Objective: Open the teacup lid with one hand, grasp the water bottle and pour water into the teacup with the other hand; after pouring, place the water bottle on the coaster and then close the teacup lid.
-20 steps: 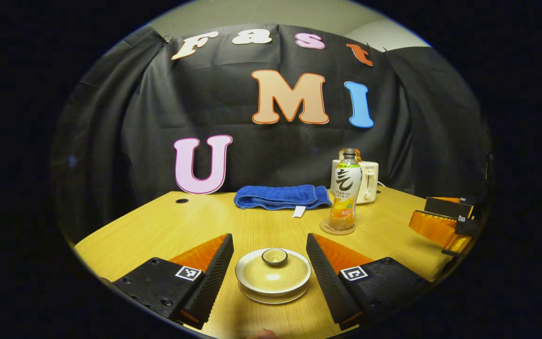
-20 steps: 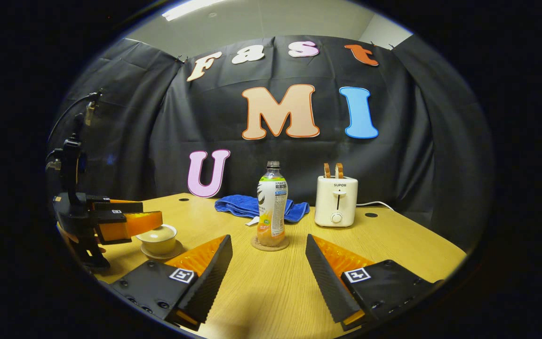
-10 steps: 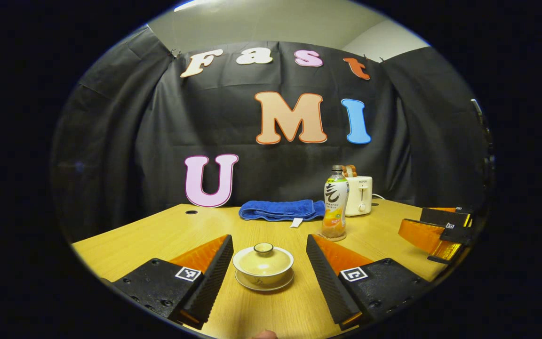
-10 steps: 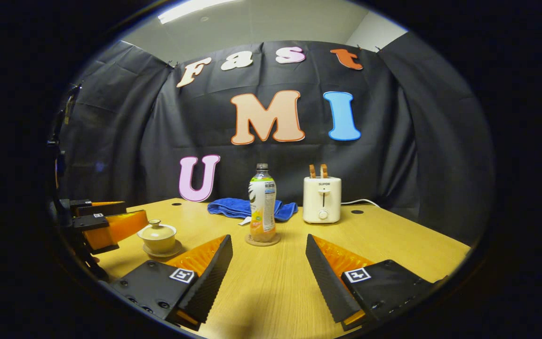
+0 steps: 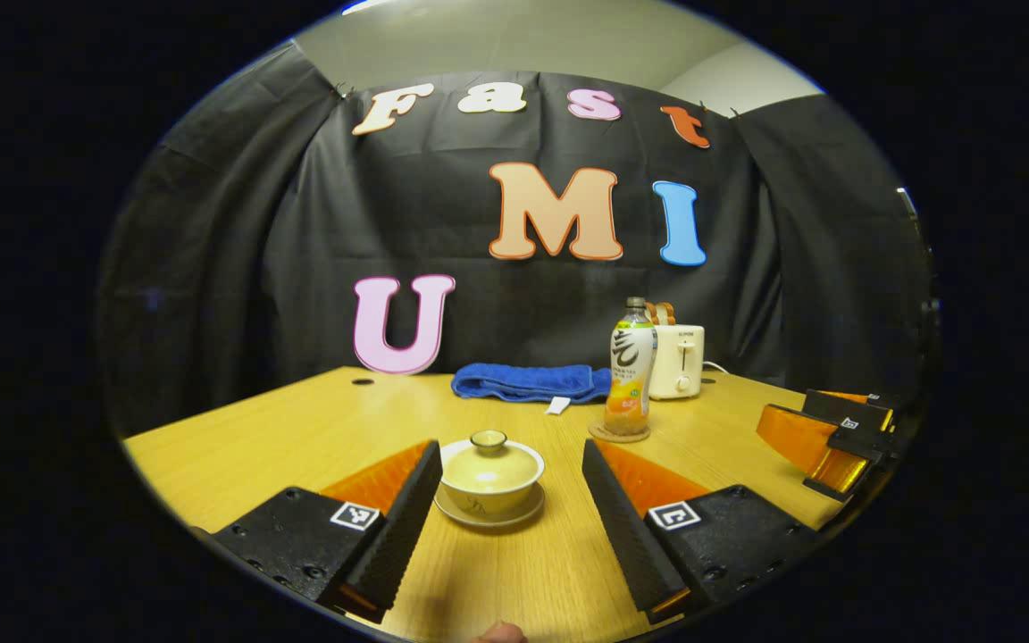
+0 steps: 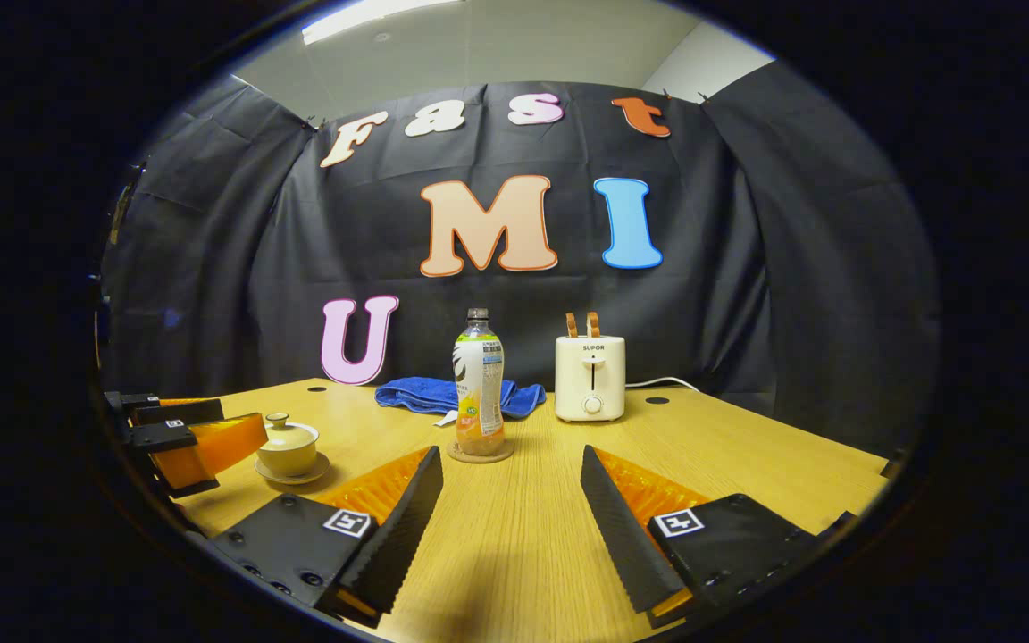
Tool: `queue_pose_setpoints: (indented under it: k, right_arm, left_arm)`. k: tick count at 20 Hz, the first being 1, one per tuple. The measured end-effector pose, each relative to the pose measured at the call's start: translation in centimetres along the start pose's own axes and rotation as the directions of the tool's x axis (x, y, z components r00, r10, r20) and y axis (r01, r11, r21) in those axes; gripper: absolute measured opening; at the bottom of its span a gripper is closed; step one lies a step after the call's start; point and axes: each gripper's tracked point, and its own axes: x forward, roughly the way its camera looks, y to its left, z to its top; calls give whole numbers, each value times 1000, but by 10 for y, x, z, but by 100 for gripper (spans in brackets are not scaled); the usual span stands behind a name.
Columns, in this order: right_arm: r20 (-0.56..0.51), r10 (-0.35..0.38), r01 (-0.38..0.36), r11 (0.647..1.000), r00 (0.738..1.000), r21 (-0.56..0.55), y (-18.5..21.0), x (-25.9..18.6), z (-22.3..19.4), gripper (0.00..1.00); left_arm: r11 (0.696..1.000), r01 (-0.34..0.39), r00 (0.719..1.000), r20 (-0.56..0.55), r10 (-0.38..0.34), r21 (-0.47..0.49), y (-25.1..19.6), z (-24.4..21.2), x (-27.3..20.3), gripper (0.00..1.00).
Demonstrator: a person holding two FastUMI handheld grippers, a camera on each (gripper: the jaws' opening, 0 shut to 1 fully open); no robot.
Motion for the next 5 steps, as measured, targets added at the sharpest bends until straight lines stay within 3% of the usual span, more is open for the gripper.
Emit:
queue_pose_setpoints:
  k: [2,5]
  right_arm:
    - [-4,5,-5,1000,1000,-1,1,-1,-3,97]
    - [-2,14,-14,1000,1000,0,2,0,-2,97]
  left_arm:
    - [999,2,1000,-19,-1,51,-3,-6,0,94]
    - [999,-31,999,-20,31,37,0,-5,0,96]
